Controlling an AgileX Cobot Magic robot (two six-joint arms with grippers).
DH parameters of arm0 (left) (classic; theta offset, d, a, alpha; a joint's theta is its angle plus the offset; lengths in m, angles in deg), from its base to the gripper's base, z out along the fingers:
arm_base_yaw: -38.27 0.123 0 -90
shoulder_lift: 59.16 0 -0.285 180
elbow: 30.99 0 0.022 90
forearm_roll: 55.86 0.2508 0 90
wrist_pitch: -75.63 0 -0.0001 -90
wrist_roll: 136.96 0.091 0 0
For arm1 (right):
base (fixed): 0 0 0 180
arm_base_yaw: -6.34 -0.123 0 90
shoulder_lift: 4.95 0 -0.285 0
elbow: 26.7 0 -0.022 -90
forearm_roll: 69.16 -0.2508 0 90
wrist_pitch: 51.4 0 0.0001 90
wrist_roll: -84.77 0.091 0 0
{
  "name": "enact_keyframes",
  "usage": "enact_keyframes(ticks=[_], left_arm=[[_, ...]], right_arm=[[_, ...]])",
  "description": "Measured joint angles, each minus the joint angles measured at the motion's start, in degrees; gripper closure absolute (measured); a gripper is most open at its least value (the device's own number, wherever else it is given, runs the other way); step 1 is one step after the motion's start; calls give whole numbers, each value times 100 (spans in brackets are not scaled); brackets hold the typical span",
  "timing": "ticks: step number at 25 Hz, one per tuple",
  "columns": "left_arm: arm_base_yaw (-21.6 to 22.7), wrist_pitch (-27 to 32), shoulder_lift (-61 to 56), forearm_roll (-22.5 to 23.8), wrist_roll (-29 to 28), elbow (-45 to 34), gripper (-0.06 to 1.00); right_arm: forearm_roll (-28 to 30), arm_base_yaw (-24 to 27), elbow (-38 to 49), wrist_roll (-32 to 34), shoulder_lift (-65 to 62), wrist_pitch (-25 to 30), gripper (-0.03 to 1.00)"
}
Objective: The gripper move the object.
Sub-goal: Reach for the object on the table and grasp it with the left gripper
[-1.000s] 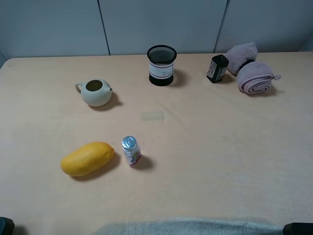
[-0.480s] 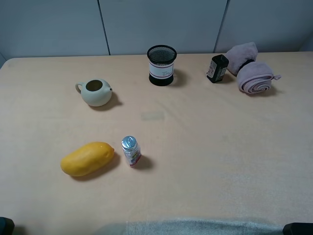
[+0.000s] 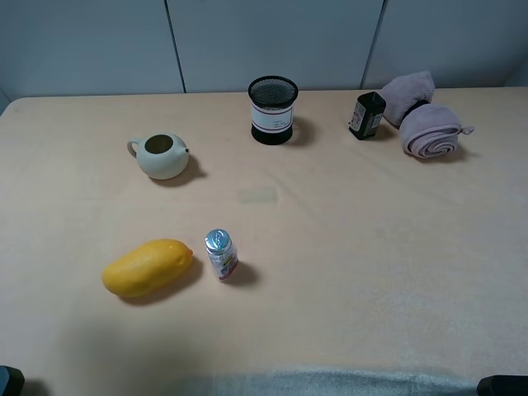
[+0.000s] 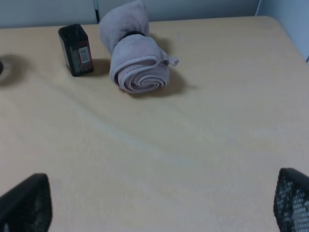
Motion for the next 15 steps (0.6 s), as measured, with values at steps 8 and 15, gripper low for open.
enact_keyframes(ticks=[8,15], left_arm=[[0,-9,1390,-193,226,858,15],[-418,-14,2433,-47,263,1597,15]], right_arm=[[0,0,0,0,0,0,28],[0,0,0,0,0,0,28]])
